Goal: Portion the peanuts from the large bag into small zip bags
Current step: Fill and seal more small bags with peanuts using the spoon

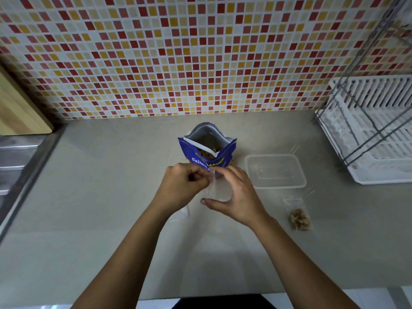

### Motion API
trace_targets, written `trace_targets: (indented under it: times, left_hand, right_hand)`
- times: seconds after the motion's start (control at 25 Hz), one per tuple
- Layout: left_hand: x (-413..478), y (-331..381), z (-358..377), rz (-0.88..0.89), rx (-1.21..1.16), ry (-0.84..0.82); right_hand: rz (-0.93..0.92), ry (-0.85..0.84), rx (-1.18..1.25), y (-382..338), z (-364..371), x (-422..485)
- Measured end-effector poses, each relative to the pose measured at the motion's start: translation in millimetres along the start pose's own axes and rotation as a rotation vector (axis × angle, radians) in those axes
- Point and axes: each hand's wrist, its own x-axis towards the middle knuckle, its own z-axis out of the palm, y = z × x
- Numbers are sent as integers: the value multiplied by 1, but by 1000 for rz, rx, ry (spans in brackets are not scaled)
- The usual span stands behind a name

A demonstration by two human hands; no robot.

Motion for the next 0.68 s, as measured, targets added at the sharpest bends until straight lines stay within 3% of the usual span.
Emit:
trace_targets:
  times: [0.16,0.36,0.56,0.68]
  left_hand:
    - [4,10,-8,-40,-122,-35]
    - [2,15,-14,67,-188,-74]
    - [5,13,-11,73,-81,-127]
    - [6,13,-13,2,-247,-182]
  right_hand:
    - [-36,76,74,-4,-10,5]
    - [-54,67,13,-8,-21,12]
    - [-51,19,-92,-10,-21,13]
    - [-53,52,-54,-8,-19,11]
